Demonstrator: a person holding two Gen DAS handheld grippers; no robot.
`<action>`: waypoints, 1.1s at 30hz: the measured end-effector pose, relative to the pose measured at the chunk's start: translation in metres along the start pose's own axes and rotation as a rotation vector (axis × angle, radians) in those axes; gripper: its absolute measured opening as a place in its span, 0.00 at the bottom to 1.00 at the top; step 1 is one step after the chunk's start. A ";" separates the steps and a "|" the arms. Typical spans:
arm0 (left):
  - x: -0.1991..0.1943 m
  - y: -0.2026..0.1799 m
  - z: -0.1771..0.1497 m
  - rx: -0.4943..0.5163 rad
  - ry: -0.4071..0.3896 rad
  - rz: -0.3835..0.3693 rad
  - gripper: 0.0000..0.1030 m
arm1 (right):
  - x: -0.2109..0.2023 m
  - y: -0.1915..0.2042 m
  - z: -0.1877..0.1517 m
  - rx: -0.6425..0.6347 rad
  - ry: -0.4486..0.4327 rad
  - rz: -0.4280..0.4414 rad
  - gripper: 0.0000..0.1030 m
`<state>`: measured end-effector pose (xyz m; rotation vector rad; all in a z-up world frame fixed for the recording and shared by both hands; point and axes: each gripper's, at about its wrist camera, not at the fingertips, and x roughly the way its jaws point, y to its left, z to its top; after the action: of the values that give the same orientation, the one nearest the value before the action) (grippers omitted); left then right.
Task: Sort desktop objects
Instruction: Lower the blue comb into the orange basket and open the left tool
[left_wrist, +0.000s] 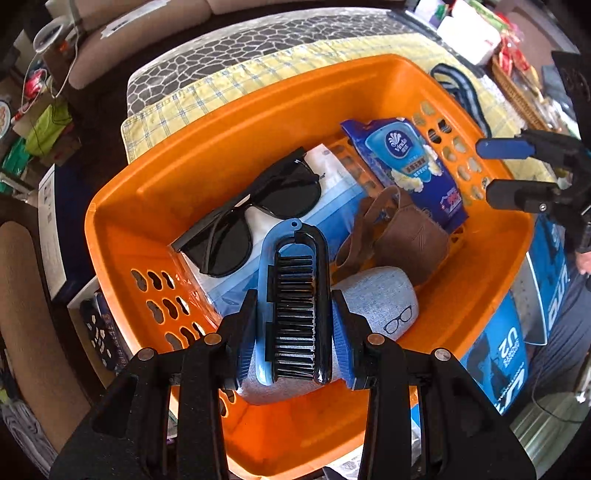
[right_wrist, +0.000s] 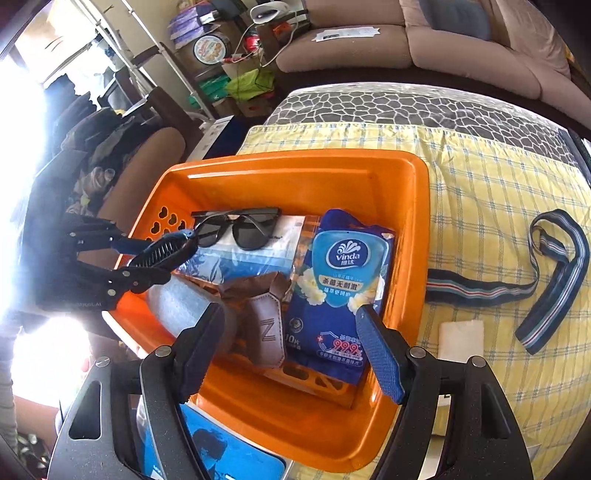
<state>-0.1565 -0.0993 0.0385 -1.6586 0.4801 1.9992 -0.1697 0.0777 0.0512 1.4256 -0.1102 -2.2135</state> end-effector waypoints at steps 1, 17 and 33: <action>0.002 0.000 0.001 0.016 0.003 -0.002 0.34 | 0.003 0.002 0.003 0.004 0.002 0.005 0.74; 0.030 -0.002 0.012 0.328 0.084 -0.071 0.34 | 0.071 0.035 0.041 0.054 0.094 0.083 0.52; 0.033 0.008 0.008 0.420 0.077 -0.060 0.34 | 0.129 0.060 0.055 0.043 0.177 0.073 0.46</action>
<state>-0.1721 -0.0964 0.0074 -1.4677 0.8061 1.6544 -0.2383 -0.0434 -0.0116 1.6073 -0.1470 -2.0285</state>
